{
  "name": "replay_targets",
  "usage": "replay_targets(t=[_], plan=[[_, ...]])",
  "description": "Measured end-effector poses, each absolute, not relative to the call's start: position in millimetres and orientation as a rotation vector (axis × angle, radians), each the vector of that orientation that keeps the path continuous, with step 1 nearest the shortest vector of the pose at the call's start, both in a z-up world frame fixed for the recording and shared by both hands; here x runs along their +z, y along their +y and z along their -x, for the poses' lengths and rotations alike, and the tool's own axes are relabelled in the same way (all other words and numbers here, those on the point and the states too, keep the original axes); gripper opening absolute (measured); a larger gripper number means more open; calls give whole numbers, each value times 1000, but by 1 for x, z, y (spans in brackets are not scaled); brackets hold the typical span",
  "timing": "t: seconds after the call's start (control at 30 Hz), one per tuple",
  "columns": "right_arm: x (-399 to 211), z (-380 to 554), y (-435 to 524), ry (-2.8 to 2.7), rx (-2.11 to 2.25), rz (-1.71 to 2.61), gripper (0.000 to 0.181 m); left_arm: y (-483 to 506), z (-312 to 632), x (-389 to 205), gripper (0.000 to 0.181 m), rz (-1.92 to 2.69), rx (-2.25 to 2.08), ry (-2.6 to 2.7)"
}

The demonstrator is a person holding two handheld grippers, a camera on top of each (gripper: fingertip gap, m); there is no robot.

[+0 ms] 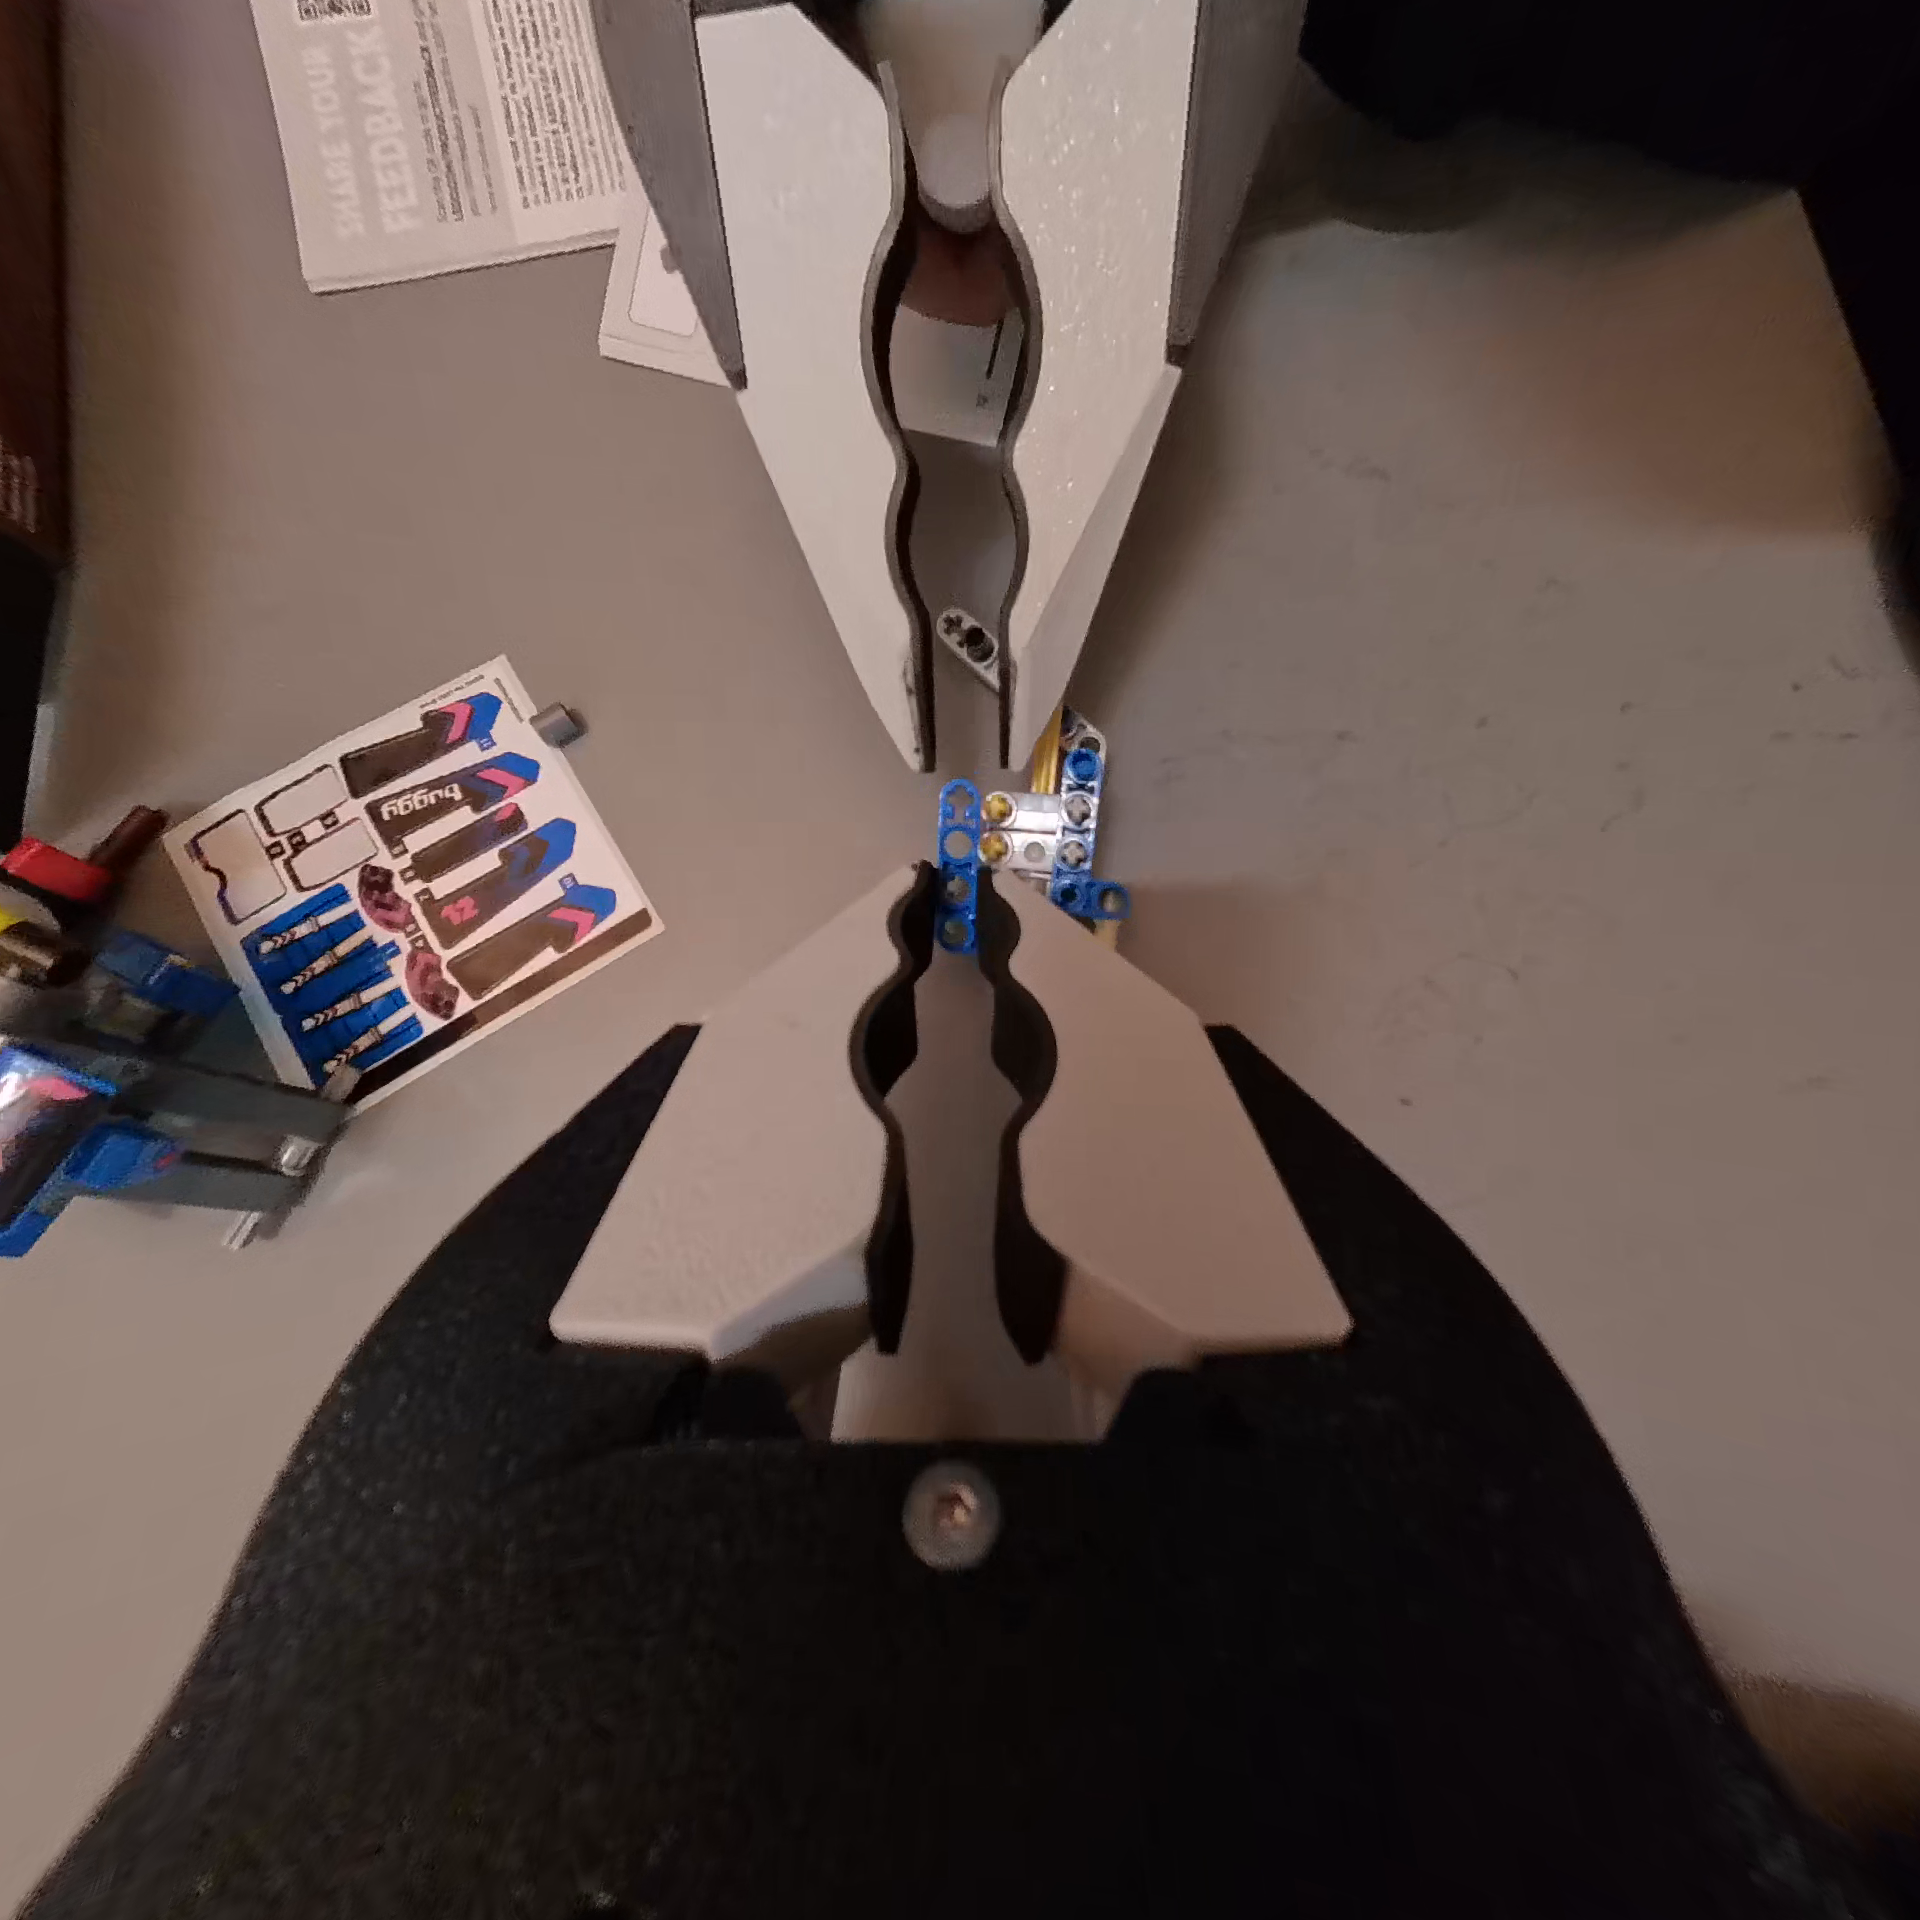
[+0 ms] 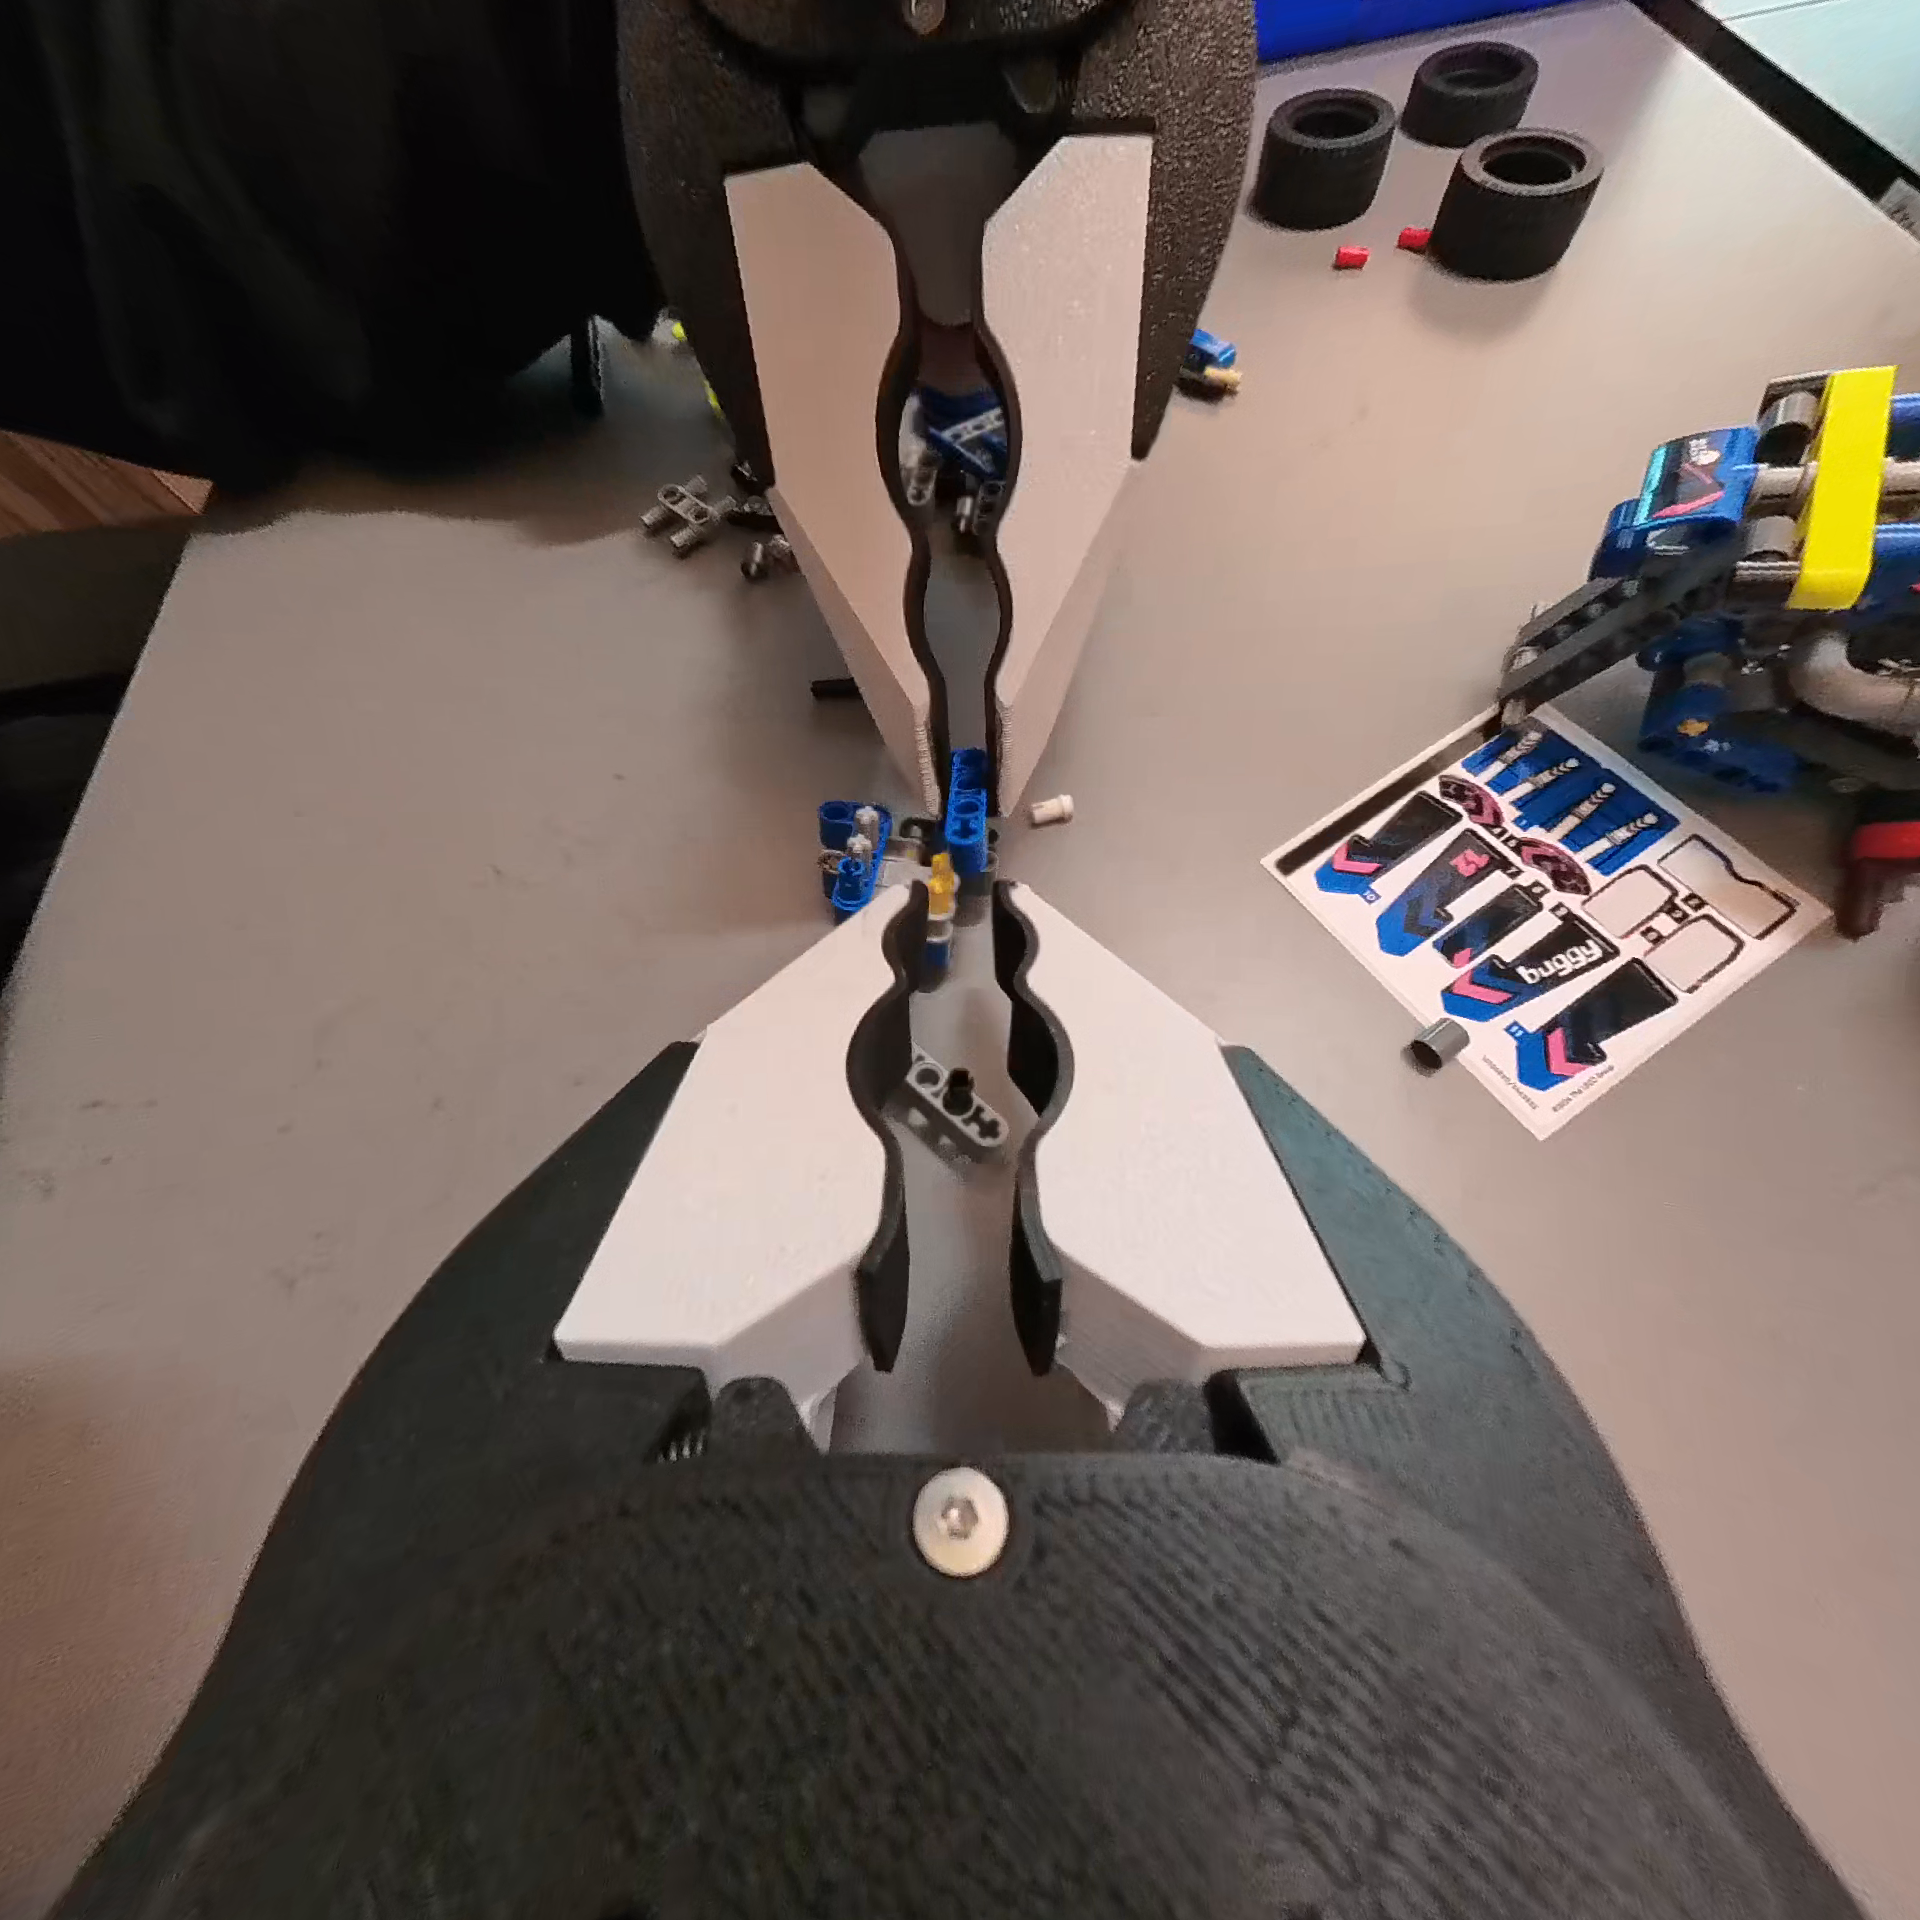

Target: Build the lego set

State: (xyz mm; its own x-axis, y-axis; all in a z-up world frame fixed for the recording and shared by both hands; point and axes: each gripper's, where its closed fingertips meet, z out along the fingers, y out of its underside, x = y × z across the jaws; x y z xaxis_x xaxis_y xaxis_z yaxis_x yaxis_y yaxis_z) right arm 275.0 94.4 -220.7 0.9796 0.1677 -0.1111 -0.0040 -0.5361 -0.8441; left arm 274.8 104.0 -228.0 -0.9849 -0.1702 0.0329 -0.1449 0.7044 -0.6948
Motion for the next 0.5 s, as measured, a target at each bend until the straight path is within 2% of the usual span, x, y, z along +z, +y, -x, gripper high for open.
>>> replay_targets(t=[0.5], plan=[[-220, -272, 99, -144, 201, 2102, 8, 101, -271, -233, 4, 198, -1125, 2932]])
